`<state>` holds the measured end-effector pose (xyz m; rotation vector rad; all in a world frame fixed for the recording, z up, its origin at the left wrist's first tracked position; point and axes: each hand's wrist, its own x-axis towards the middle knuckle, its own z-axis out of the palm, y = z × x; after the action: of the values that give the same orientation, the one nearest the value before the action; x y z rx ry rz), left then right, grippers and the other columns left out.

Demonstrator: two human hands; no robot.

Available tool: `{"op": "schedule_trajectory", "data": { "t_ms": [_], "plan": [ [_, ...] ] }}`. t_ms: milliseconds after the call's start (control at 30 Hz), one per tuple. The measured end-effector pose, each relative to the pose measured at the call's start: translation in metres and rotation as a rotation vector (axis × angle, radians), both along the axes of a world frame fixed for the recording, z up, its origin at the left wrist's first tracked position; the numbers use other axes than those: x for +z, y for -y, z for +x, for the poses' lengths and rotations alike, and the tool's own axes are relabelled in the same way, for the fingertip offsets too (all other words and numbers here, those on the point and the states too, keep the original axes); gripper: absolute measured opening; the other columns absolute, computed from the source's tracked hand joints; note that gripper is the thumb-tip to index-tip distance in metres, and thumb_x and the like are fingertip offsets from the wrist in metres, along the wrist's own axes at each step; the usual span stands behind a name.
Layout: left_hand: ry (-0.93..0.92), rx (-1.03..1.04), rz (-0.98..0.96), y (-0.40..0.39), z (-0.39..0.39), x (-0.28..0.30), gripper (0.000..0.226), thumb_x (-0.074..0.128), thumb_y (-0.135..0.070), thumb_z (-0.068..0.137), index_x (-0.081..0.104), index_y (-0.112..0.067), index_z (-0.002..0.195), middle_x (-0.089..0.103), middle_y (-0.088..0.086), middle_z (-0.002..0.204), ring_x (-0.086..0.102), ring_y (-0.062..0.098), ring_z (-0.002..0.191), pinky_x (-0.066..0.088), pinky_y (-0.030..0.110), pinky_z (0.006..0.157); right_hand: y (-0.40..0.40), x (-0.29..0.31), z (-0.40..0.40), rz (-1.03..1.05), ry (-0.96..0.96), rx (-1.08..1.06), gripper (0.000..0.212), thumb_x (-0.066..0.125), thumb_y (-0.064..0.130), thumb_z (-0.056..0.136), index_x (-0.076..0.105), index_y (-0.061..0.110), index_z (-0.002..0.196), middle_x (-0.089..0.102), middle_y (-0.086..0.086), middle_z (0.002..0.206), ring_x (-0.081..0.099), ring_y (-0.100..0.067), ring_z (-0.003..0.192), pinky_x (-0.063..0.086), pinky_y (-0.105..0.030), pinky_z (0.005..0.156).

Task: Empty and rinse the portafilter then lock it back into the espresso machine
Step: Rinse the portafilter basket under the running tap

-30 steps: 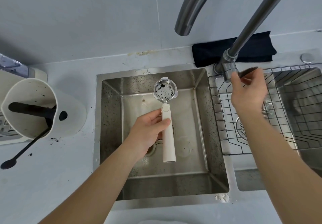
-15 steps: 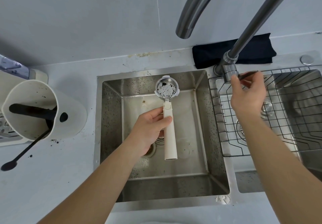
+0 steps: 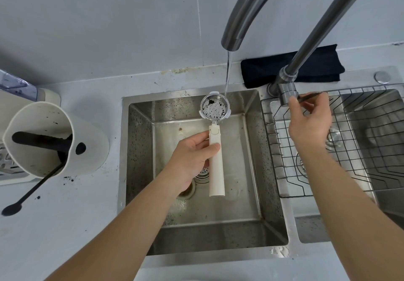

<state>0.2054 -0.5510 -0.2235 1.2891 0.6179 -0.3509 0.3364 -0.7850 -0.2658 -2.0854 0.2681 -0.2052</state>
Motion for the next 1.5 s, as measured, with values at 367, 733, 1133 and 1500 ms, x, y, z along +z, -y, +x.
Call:
{"op": "schedule_trajectory", "data": {
  "t_ms": [367,733,1133,1500],
  "plan": [
    [0.034,0.013,-0.053,0.004,0.016,0.002,0.039,0.060,-0.003,0.091,0.077,-0.038,0.089,0.076,-0.003,0.101,0.066,0.014,0.094,0.049,0.046,0.096,-0.002,-0.002,-0.001,0.051,-0.032,-0.039,0.024,0.067,0.036,0.094,0.053,0.019,0.101,0.059,0.017,0.091,0.053,0.019,0.079,0.040,0.001,0.069],
    [-0.157,-0.020,-0.237,-0.003,0.026,0.010,0.019,0.064,-0.014,0.090,0.071,-0.014,0.107,0.076,0.006,0.096,0.069,0.016,0.077,0.056,0.030,0.064,-0.005,0.001,-0.002,0.063,-0.006,-0.036,0.020,0.066,0.035,0.093,0.052,0.022,0.100,0.058,0.017,0.091,0.055,0.007,0.084,0.041,0.000,0.071],
    [-0.146,-0.103,0.167,-0.017,0.028,0.017,0.016,0.073,-0.018,0.080,0.078,-0.034,0.082,0.076,0.007,0.089,0.064,0.016,0.060,0.051,0.027,0.051,-0.006,0.002,-0.003,0.090,-0.007,-0.037,0.019,0.066,0.034,0.093,0.052,0.022,0.099,0.059,0.017,0.091,0.056,0.008,0.084,0.040,0.000,0.071],
    [0.064,-0.249,0.425,-0.038,0.018,0.009,0.046,0.066,-0.010,0.087,0.066,-0.050,0.110,0.070,-0.030,0.103,0.066,-0.005,0.094,0.049,0.015,0.079,-0.005,0.001,-0.003,0.082,-0.010,-0.044,0.020,0.065,0.037,0.093,0.052,0.023,0.099,0.058,0.018,0.090,0.053,0.017,0.081,0.041,0.000,0.073]
  ]
}}
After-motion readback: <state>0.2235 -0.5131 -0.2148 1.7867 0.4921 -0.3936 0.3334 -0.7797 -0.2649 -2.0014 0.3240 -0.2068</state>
